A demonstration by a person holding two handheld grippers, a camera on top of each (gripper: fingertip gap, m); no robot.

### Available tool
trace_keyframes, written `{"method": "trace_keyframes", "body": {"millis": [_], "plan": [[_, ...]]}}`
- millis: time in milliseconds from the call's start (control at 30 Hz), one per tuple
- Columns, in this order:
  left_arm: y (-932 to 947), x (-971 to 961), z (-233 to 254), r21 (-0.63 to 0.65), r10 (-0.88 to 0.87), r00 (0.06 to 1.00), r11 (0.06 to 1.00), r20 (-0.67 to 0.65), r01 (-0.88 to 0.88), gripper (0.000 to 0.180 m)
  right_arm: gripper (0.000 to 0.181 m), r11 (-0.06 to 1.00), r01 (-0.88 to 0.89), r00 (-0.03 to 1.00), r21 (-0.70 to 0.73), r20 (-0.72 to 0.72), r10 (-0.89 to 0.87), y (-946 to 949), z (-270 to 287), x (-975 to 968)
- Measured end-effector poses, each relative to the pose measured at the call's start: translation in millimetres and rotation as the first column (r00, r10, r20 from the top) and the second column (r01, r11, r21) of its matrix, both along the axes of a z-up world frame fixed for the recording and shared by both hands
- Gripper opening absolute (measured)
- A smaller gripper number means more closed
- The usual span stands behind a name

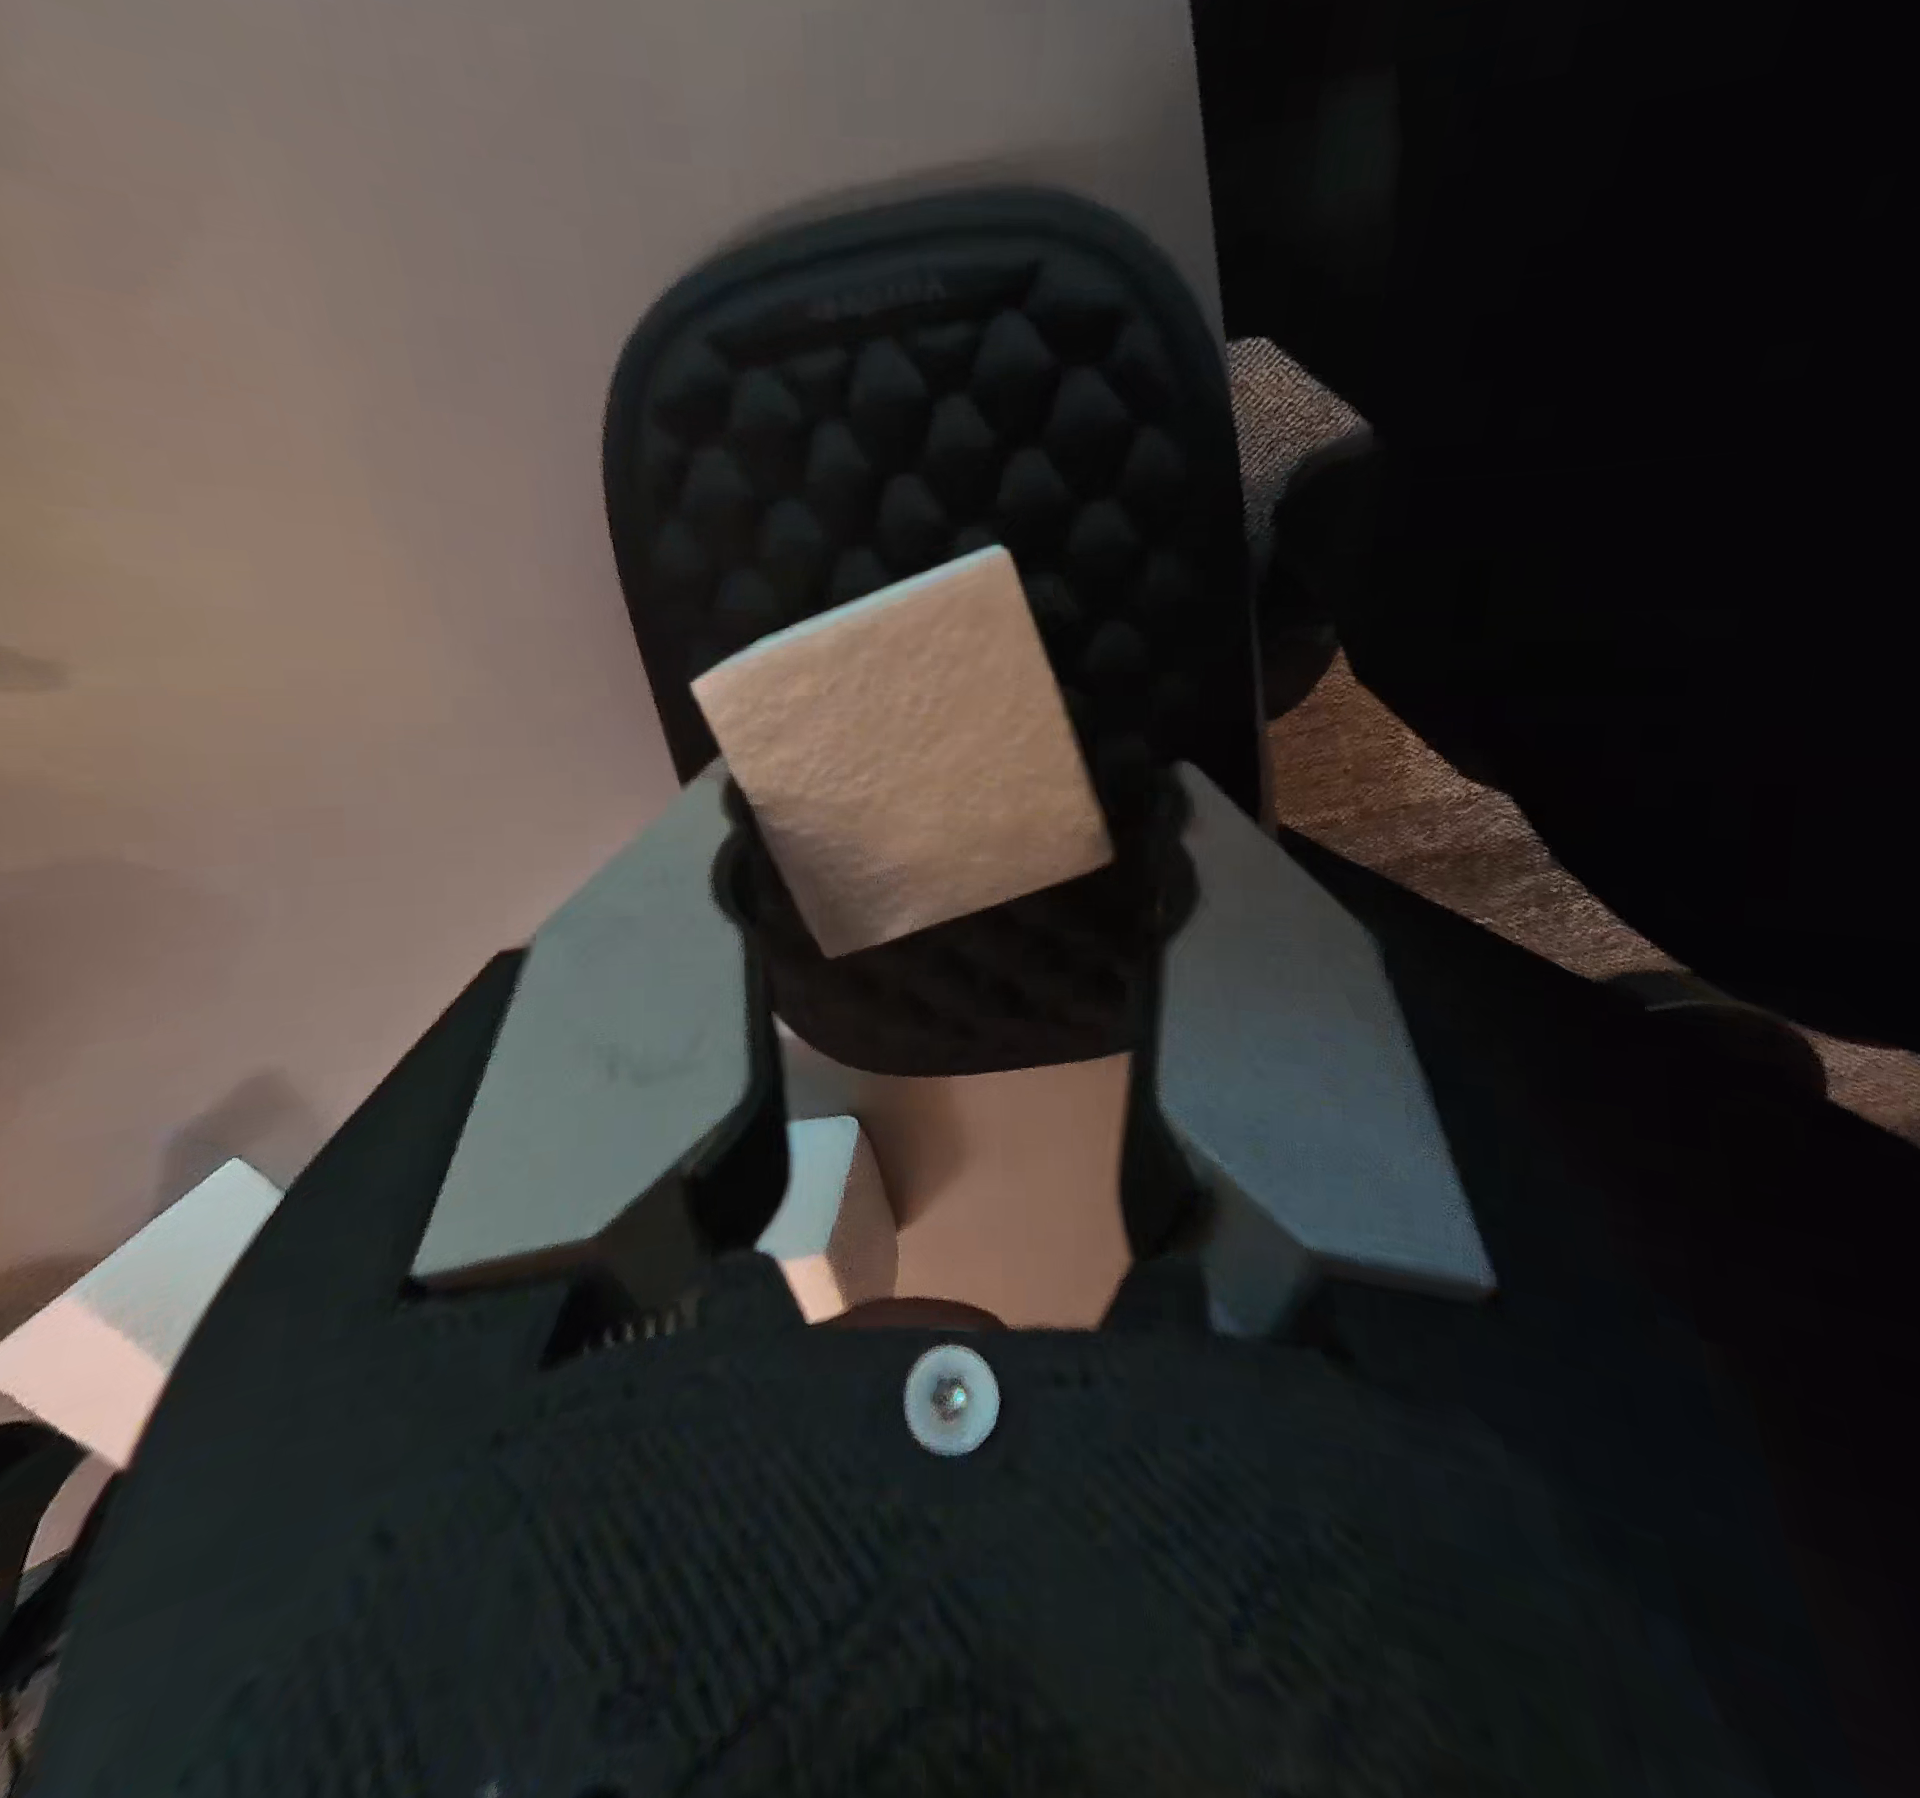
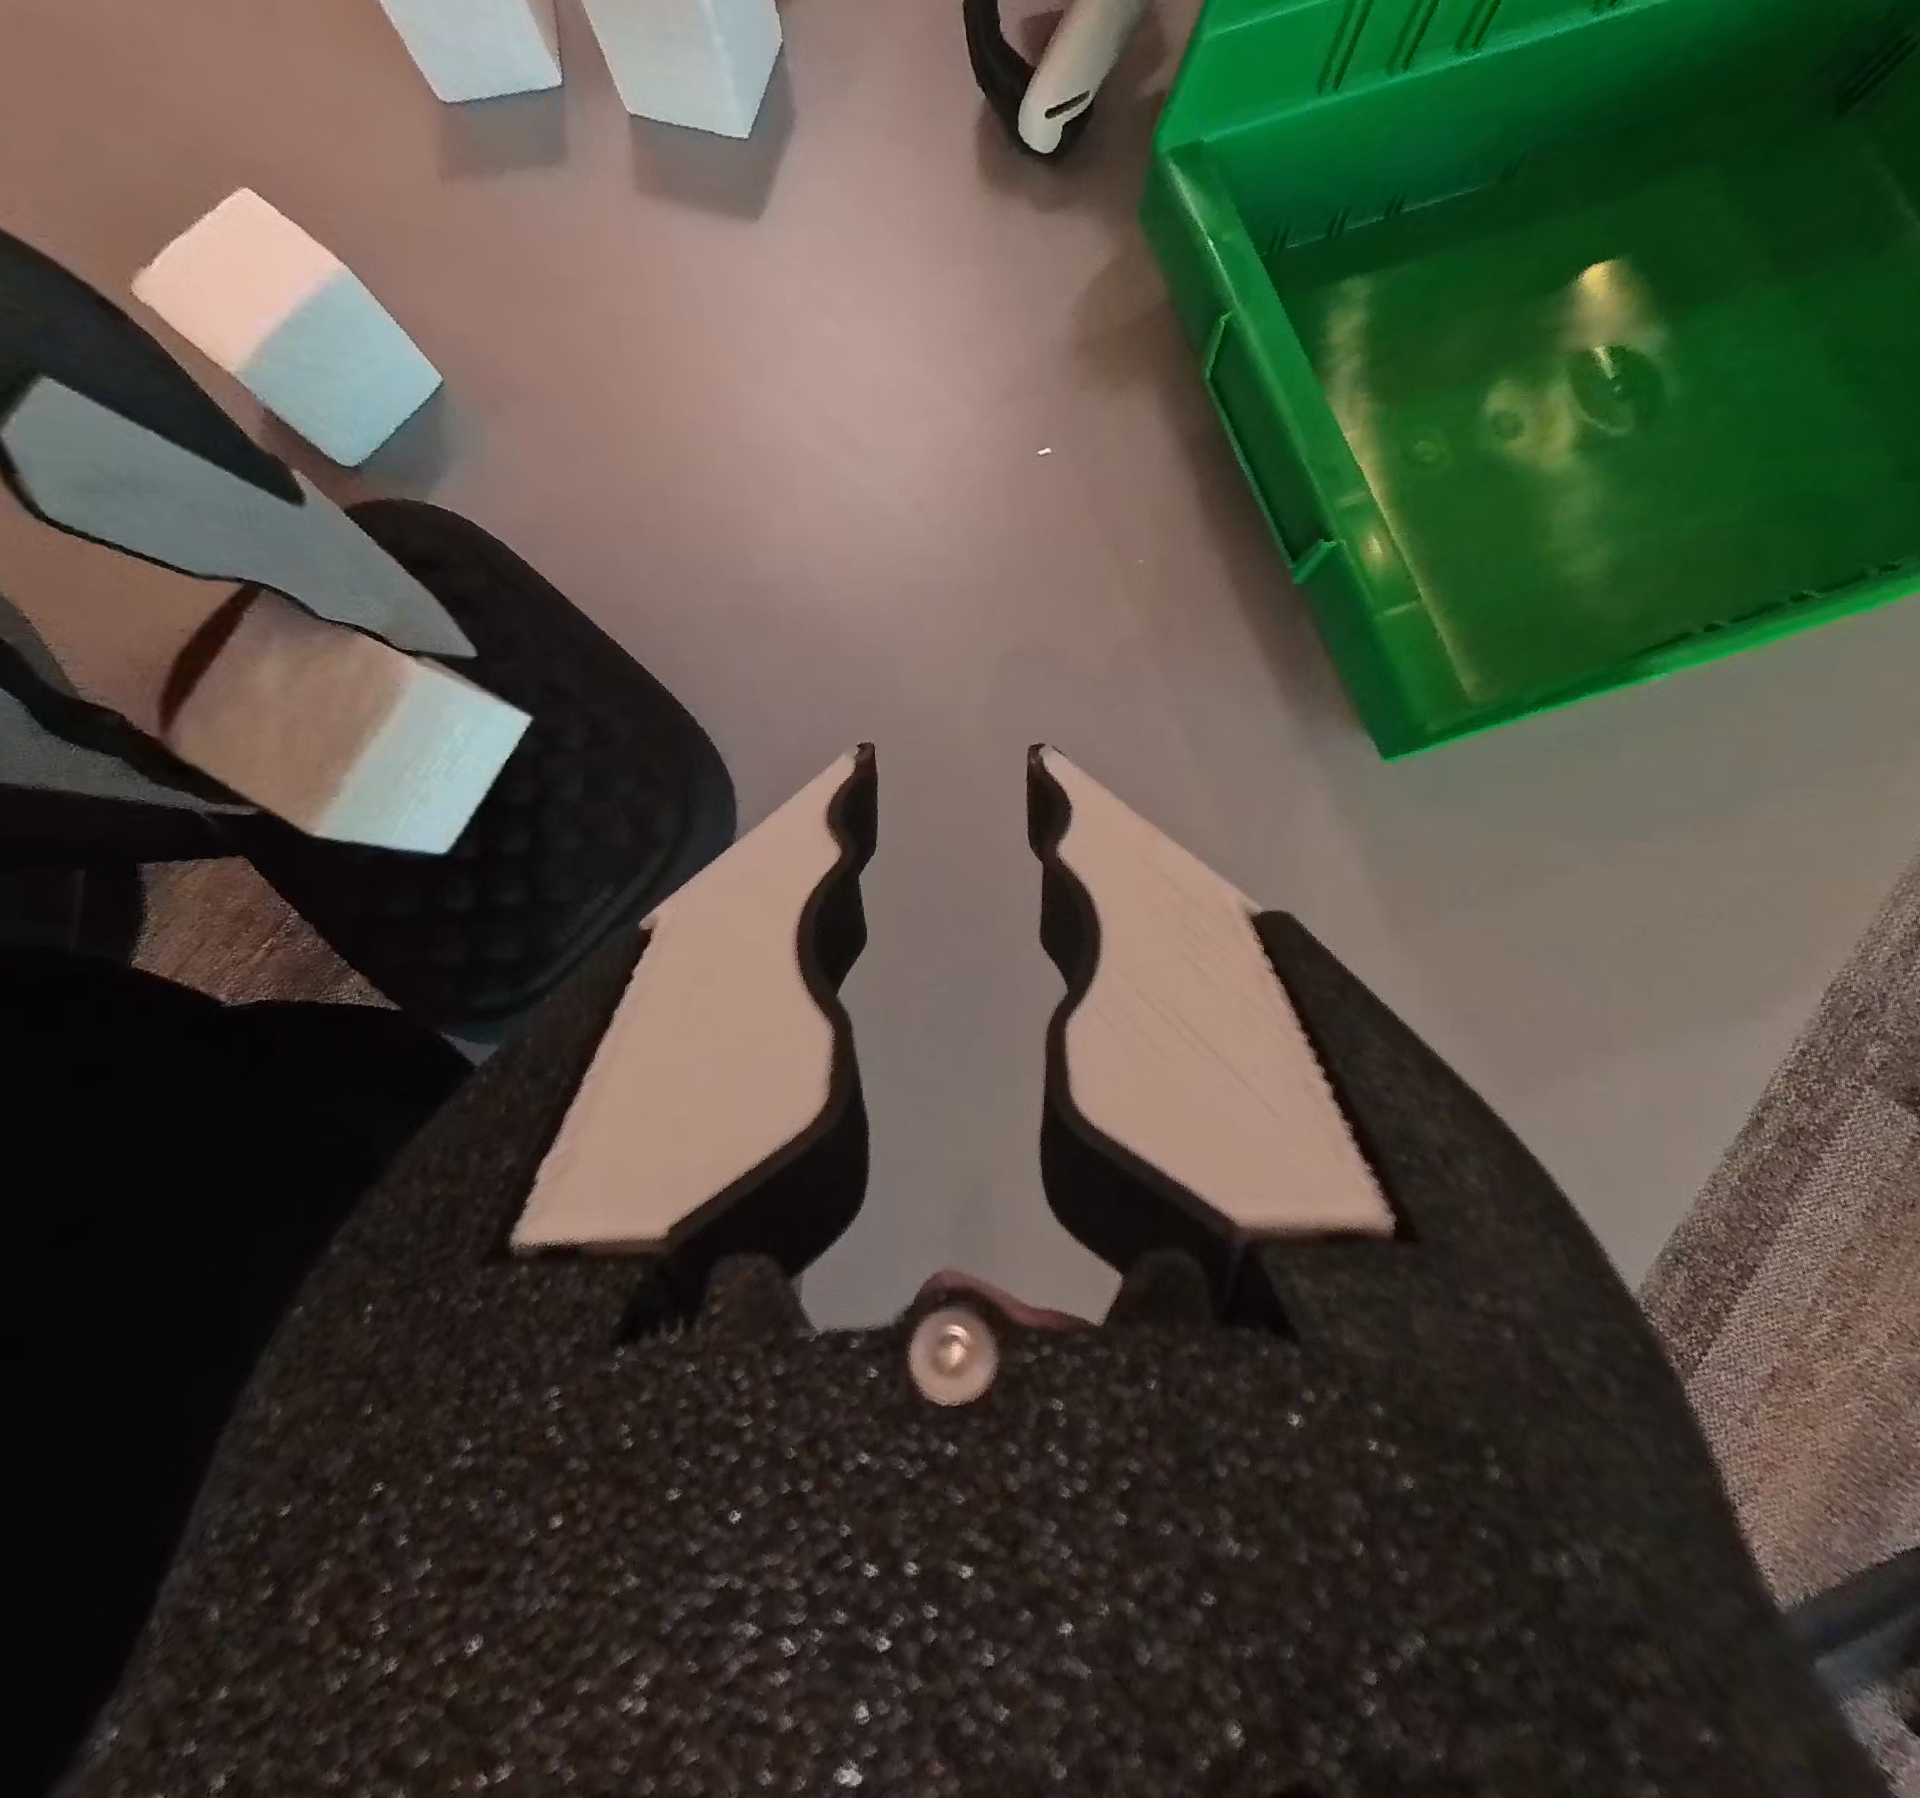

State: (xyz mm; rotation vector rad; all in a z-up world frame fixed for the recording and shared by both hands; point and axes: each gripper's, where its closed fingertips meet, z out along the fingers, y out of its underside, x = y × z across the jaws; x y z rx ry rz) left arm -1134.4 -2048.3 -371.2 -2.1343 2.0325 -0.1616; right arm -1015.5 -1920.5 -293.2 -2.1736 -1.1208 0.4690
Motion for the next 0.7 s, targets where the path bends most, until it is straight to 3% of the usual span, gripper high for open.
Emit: {"method": "trace_keyframes", "body": {"millis": [33,133,233,333,467,567,700], "plan": [[-1.6,-2.8,-1.2,0.000,0.003,1.000,1.000,-0.004,-0.003,0.086,0.028,1.000,0.003,1.000,0.002,0.002,-0.003,-0.7,0.2,0.6],[2.4,-7.1,14.1,0.017,0.060,0.995,0.998,0.084,-0.061,0.091,0.028,1.000,0.016,1.000,0.009,0.010,-0.016,-1.1,1.1,4.7],[16.1,-31.5,38.2,0.020,0.193,0.968,0.980,0.160,-0.199,0.113,0.028,0.999,0.037,0.999,0.008,-0.002,-0.037,-0.5,4.6,9.6],[32.8,-83.9,37.6,0.005,0.346,0.925,0.936,0.156,-0.351,0.105,0.028,0.999,0.054,0.998,-0.002,-0.018,-0.054,0.4,6.3,13.9],[38.1,-133.8,3.3,-0.052,0.444,0.895,0.896,0.042,-0.442,0.100,0.028,0.998,0.059,0.998,-0.028,-0.033,-0.060,0.3,4.9,12.8],[36.0,-143.7,-17.3,-0.070,0.451,0.892,0.889,-0.032,-0.452,0.059,0.028,0.999,0.044,0.998,-0.021,-0.039,-0.045,0.3,8.8,6.8],[42.8,-140.8,-3.6,-0.019,0.471,0.881,0.881,-0.040,-0.472,0.059,0.028,1.000,0.022,0.999,-0.007,-0.037,-0.022,-0.3,13.6,1.9]]}}
